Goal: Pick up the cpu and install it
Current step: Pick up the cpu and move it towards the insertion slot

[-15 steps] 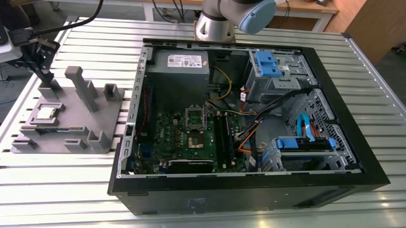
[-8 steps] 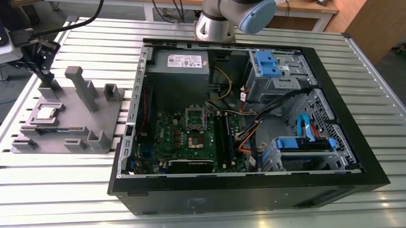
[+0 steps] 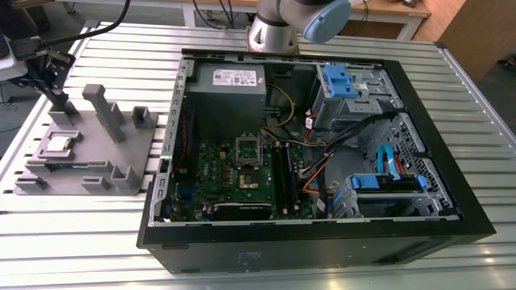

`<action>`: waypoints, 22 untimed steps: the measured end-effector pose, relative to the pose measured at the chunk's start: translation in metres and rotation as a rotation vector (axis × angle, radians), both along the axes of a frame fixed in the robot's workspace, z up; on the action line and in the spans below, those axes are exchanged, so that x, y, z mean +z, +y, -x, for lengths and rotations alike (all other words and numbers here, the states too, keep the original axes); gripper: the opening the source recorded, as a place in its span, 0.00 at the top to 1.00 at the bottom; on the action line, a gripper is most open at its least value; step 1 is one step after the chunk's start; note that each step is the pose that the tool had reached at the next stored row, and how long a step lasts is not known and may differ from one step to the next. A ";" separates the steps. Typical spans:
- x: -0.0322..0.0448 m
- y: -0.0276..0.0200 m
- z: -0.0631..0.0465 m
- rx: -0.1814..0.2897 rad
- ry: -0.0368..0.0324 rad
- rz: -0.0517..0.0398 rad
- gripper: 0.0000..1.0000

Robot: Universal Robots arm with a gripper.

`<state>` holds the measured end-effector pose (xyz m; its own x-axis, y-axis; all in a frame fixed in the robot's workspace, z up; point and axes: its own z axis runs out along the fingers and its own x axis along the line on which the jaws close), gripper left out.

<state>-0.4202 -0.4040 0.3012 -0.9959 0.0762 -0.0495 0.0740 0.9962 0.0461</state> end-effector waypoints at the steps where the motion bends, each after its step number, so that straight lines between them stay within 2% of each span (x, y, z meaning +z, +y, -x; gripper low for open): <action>1: -0.0001 0.0000 0.001 0.000 -0.0022 0.0001 0.89; 6: -0.0012 0.0000 0.007 0.000 -0.0141 0.0001 0.89; 8: -0.0015 0.0000 0.009 0.000 -0.0168 0.0000 0.89; 16: -0.0015 0.0000 0.009 0.000 -0.0172 0.0001 0.89; 19: -0.0019 0.0001 0.009 0.000 -0.0122 0.0001 0.89; 22: -0.0018 0.0000 0.009 0.000 -0.0117 0.0002 0.89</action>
<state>-0.4293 -0.4040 0.2994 -0.9952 0.0762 -0.0612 0.0734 0.9962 0.0467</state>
